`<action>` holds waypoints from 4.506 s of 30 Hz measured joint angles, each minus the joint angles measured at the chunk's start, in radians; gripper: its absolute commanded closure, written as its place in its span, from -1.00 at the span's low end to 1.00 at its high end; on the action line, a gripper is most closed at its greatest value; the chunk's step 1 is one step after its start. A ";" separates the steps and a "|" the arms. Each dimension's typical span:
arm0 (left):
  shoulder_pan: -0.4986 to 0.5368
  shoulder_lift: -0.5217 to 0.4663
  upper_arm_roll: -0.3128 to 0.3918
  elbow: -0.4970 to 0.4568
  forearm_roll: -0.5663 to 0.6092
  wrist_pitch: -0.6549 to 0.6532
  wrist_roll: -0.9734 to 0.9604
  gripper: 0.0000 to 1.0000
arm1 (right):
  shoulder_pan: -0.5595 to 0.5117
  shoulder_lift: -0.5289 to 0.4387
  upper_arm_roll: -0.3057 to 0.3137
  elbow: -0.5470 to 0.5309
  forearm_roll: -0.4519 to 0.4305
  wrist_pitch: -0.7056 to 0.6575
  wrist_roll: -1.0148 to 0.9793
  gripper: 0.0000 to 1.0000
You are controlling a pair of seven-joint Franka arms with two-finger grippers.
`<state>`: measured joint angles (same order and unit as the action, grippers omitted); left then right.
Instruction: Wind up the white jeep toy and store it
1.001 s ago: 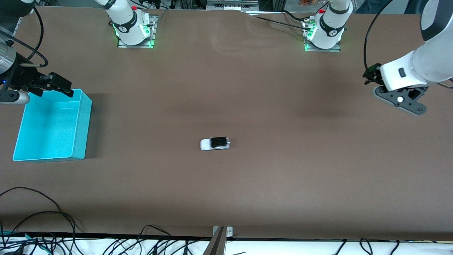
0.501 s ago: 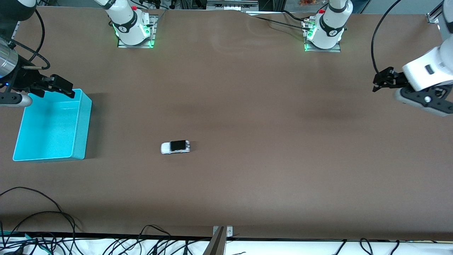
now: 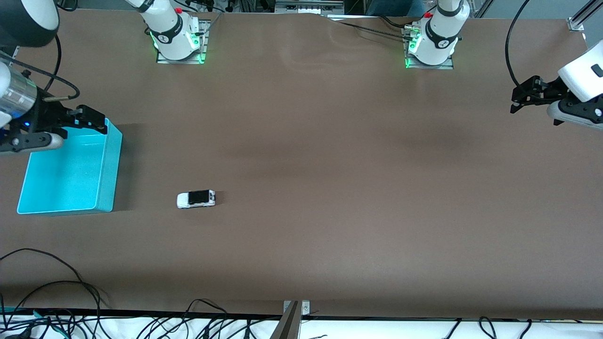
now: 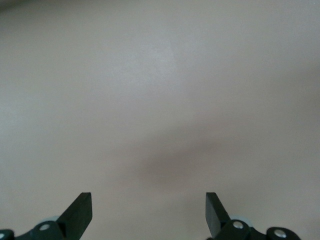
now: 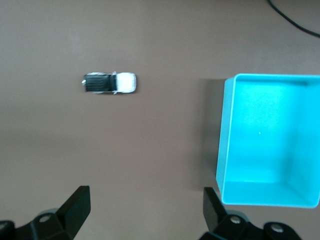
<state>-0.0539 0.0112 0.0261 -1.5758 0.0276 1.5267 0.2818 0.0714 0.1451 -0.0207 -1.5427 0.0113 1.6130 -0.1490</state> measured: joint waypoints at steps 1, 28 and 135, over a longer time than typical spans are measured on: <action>-0.001 0.000 0.000 -0.001 0.000 0.000 0.000 -1.00 | 0.000 0.006 0.000 0.000 0.000 0.005 -0.022 -1.00; -0.003 -0.001 0.012 0.014 -0.023 -0.042 -0.110 -1.00 | 0.001 0.341 0.004 0.000 0.066 0.262 -1.090 -1.00; -0.002 0.014 0.010 0.010 -0.041 -0.058 -0.116 -1.00 | 0.023 0.179 -0.538 -0.240 0.107 0.242 -1.847 0.72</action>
<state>-0.0561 0.0252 0.0363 -1.5655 -0.0131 1.4689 0.1654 0.0941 0.3240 -0.5585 -1.7824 0.1186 1.8545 -1.9960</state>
